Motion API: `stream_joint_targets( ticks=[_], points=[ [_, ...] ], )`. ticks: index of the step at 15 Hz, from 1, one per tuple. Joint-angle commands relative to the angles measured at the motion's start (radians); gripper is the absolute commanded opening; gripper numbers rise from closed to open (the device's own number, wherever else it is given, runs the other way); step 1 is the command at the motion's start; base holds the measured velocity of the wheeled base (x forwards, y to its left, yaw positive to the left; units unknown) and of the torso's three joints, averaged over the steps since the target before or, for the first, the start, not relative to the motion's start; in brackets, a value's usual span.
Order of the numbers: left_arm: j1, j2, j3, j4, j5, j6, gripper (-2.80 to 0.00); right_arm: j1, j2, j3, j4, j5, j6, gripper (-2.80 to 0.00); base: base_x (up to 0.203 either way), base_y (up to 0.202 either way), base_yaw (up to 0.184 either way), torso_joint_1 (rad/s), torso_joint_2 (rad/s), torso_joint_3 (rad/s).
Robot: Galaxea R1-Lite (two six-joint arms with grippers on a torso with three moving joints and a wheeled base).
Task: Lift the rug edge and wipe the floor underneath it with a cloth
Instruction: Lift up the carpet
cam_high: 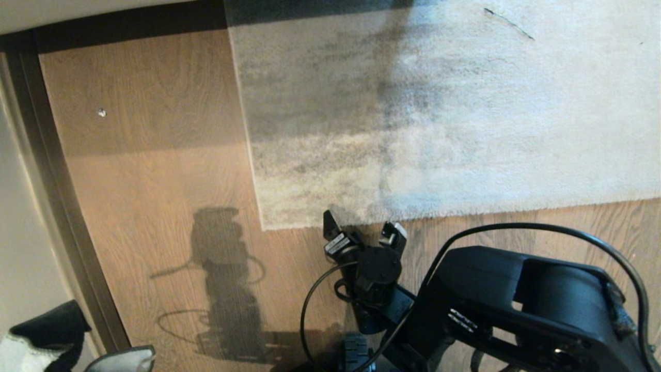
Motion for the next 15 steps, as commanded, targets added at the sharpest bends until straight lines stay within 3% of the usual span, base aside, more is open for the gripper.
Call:
stream_joint_targets(
  ticks=[1, 7, 15],
  points=[
    [0.000, 0.000, 0.002, -0.001, 0.000, 0.000, -2.80, -0.002, 0.007, -0.015, -0.044, -0.001, 0.004, 0.00, 0.000, 0.000, 0.000, 0.000, 0.00, 0.000],
    [0.000, 0.000, 0.000, -0.001, 0.000, 0.000, -2.80, -0.012, 0.006, -0.069, -0.043, 0.006, -0.001, 0.00, 0.000, 0.000, 0.000, 0.000, 0.00, 0.000],
    [0.000, 0.000, 0.000, -0.001, 0.000, 0.000, -2.80, -0.050, -0.065, -0.094, -0.044, 0.074, -0.075, 0.00, 0.000, 0.000, 0.000, 0.000, 0.00, 0.000]
  ],
)
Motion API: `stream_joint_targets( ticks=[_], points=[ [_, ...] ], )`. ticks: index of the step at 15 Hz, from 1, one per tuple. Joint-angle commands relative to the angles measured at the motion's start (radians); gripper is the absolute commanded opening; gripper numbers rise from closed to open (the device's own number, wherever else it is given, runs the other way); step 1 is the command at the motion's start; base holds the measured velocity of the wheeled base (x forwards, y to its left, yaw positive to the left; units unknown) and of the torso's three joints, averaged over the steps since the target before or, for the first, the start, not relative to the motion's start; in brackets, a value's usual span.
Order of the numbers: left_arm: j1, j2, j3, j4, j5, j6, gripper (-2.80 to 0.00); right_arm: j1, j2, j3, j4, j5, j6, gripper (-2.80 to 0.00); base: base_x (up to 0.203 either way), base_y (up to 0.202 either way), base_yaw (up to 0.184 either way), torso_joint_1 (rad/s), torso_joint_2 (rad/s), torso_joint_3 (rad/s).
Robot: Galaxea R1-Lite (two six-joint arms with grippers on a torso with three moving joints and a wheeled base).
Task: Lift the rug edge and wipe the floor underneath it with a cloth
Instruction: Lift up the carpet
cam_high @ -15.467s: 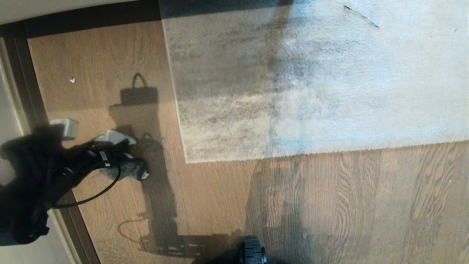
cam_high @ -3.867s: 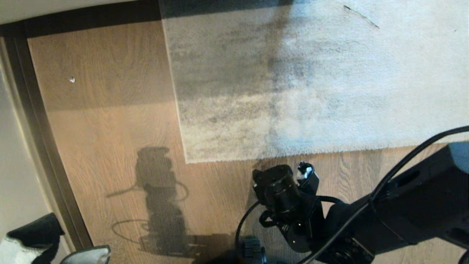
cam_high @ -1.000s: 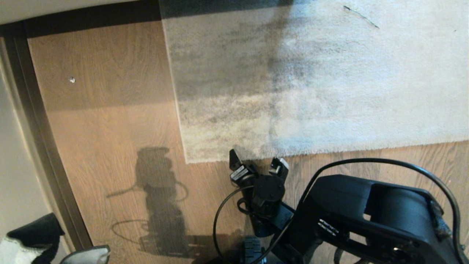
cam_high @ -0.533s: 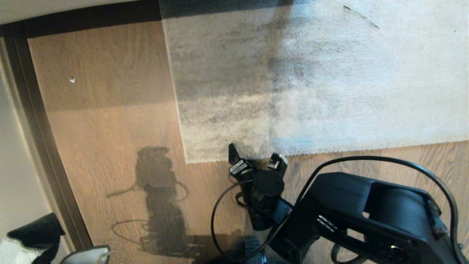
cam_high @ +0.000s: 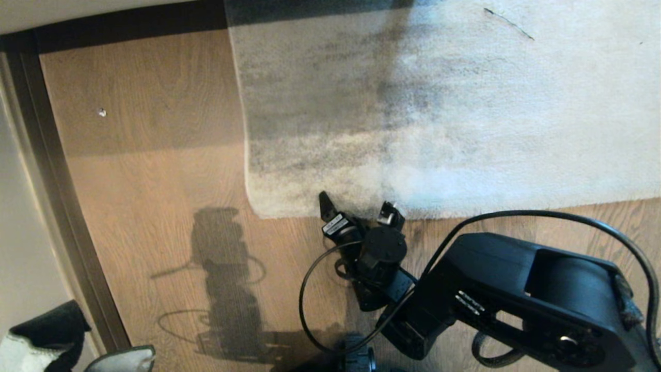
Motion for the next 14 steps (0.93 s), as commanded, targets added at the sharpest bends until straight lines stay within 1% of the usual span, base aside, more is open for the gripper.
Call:
stream_joint_targets(
  ticks=[1, 3, 8, 11, 14],
  points=[
    [0.000, 0.000, 0.001, -0.001, 0.001, 0.000, -2.80, 0.000, -0.061, 0.009, -0.045, -0.003, -0.006, 0.00, 0.000, 0.000, 0.000, 0.000, 0.00, 0.000],
    [0.000, 0.000, 0.000, -0.001, 0.001, 0.000, -2.80, 0.004, -0.122, 0.040, -0.039, 0.004, -0.009, 0.00, 0.000, 0.000, 0.000, 0.000, 0.00, 0.000],
    [0.000, 0.000, 0.000, -0.001, 0.001, 0.000, -2.80, 0.039, -0.277, 0.234, -0.038, 0.055, -0.020, 0.00, 0.000, 0.000, 0.000, 0.000, 0.00, 0.000],
    [0.000, 0.000, 0.000, -0.001, 0.001, 0.000, -2.80, 0.057, -0.326, 0.357, -0.038, 0.064, -0.068, 0.00, 0.000, 0.000, 0.000, 0.000, 0.00, 0.000],
    [0.000, 0.000, 0.000, -0.001, 0.001, 0.000, -2.80, 0.033, -0.323, 0.422, -0.046, 0.063, -0.105, 0.00, 0.000, 0.000, 0.000, 0.000, 0.00, 0.000]
  ],
)
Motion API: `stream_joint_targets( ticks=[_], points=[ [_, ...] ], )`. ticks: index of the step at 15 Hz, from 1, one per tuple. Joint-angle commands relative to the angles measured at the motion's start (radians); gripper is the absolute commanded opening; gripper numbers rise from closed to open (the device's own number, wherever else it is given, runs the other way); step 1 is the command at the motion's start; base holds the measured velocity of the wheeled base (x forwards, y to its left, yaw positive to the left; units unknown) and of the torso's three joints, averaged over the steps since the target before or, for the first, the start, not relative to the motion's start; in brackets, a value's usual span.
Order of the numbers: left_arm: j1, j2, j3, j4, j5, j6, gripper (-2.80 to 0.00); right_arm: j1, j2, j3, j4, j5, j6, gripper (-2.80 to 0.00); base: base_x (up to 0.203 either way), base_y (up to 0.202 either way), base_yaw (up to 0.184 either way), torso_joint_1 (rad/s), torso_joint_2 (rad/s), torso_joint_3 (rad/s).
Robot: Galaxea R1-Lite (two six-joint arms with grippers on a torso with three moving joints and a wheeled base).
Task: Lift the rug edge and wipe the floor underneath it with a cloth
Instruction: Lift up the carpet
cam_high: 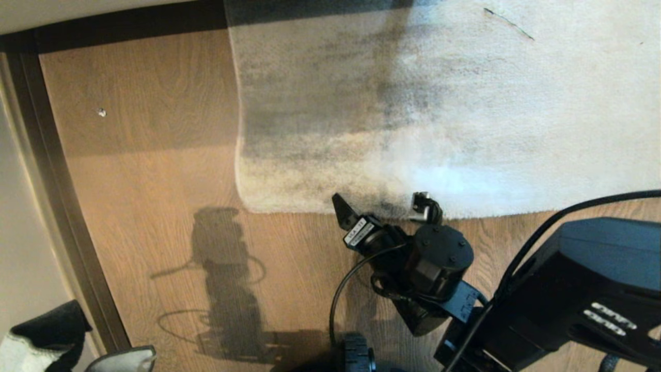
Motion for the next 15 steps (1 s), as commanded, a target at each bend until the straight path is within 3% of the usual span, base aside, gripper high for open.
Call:
stream_joint_targets(
  ticks=[1, 7, 13, 15],
  points=[
    [0.000, 0.000, 0.001, 0.000, 0.000, 0.000, -2.80, -0.030, -0.004, 0.040, -0.044, -0.002, -0.011, 0.00, 0.000, 0.000, 0.000, 0.000, 0.00, 0.000],
    [0.000, 0.000, 0.000, 0.000, 0.000, 0.000, -2.80, -0.129, 0.043, 0.072, -0.043, -0.002, -0.005, 0.00, 0.000, 0.000, 0.000, 0.000, 0.00, 0.000],
    [0.000, 0.000, 0.000, 0.000, 0.000, 0.000, -2.80, 0.016, 0.078, 0.051, -0.029, 0.045, 0.135, 0.00, 0.000, 0.000, 0.000, 0.000, 0.00, 0.000],
    [0.000, 0.000, 0.000, 0.000, 0.000, 0.000, -2.80, 0.045, 0.112, -0.016, -0.029, 0.044, 0.142, 0.00, 0.000, 0.000, 0.000, 0.000, 0.00, 0.000]
  ],
)
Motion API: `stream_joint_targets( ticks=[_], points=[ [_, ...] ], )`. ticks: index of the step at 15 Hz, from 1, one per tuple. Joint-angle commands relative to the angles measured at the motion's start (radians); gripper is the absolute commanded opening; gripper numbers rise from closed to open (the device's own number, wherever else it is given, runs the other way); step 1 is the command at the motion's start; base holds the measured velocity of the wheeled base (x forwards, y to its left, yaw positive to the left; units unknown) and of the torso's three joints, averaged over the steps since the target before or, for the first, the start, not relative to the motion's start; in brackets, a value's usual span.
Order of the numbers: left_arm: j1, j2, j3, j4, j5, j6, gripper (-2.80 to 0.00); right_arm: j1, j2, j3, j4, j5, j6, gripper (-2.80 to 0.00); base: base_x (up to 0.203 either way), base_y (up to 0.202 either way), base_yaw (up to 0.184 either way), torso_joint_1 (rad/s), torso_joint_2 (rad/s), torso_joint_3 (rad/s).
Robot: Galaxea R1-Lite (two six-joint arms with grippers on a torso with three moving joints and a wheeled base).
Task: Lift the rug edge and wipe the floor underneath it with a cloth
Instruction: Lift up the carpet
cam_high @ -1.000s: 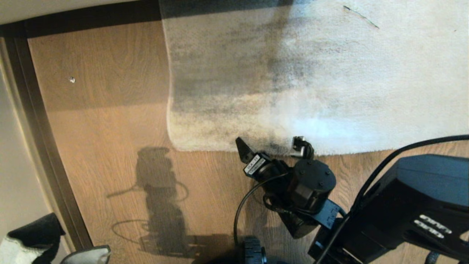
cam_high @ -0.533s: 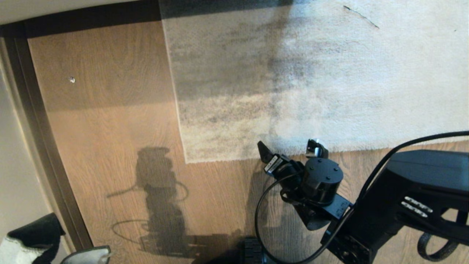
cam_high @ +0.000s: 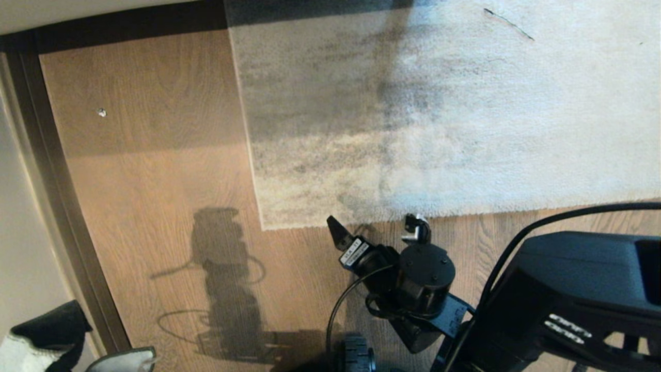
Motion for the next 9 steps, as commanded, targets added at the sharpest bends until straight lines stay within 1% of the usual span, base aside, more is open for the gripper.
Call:
stream_joint_targets(
  ticks=[1, 4, 9],
  points=[
    [0.000, 0.000, 0.000, -0.001, 0.000, 0.000, -2.80, 0.026, 0.052, -0.058, -0.027, -0.004, 0.005, 0.00, 0.000, 0.000, 0.000, 0.000, 0.00, 0.000],
    [0.000, 0.000, 0.000, -0.001, 0.000, 0.000, -2.80, 0.030, 0.126, -0.134, -0.013, -0.008, -0.001, 0.00, 0.000, 0.000, 0.000, 0.000, 0.00, 0.000],
    [0.000, 0.000, 0.002, -0.001, 0.000, 0.000, -2.80, 0.029, 0.213, -0.206, -0.013, -0.033, -0.004, 0.00, 0.000, 0.000, 0.000, 0.000, 0.00, 0.000]
  ],
)
